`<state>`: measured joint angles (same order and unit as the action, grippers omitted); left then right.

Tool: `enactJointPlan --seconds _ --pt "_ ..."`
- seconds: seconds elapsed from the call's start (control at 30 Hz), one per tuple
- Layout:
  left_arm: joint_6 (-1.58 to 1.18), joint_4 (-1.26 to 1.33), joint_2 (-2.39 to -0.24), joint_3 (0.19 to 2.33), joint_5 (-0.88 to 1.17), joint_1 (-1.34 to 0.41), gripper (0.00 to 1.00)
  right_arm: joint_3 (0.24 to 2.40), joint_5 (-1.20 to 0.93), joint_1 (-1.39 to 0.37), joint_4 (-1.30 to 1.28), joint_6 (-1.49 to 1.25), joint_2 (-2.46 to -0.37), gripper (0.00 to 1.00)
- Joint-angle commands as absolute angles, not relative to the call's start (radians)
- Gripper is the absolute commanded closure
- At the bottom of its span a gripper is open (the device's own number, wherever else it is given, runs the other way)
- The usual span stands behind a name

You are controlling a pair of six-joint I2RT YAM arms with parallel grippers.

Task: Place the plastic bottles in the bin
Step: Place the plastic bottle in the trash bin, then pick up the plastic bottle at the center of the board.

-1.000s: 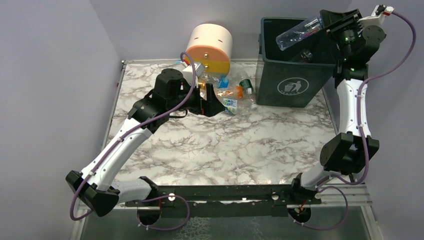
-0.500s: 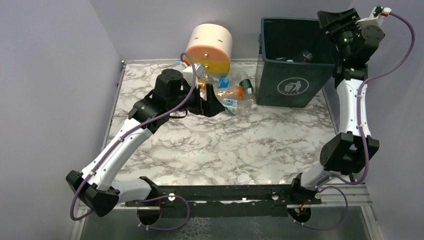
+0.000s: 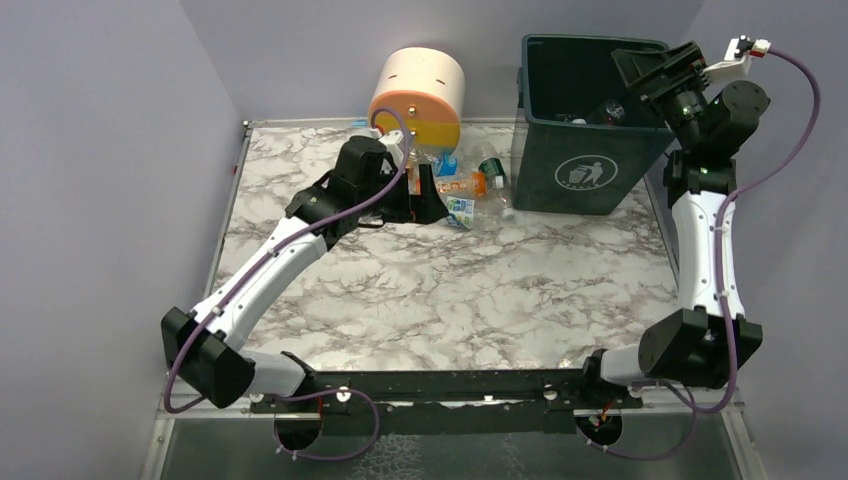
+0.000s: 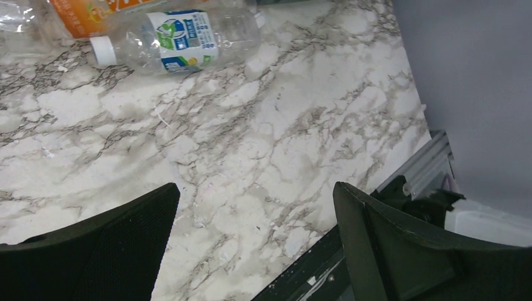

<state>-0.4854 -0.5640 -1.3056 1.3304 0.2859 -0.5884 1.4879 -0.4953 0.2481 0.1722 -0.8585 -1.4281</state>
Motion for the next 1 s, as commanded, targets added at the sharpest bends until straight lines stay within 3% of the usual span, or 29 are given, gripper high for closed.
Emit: enactJointPlan --seconds 0.0,0.2,0.37,0.57,0.97 --pt "-0.565 -0.49 -1.385 1.323 0.206 -0.567 0.01 1.414 -0.602 0.215 0.155 -0.83 -1.274 0.0" --pt "-0.623 -0.409 -1.539 1.321 0.143 -0.566 0.01 1.249 -0.593 0.135 0.088 -0.772 -1.066 0.0" --pt "-0.63 -0.381 -1.676 1.4 0.133 -0.566 0.01 1.15 -0.607 0.091 0.001 -0.686 -1.012 0.0" --pt "-0.64 -0.357 -1.74 1.404 0.147 -0.566 0.01 1.126 -0.625 0.017 -0.112 -0.554 -1.11 0.01" --pt "-0.644 -0.344 -1.711 1.321 0.065 -0.56 0.01 1.21 -0.319 -0.391 -0.229 -0.26 -1.246 0.02"
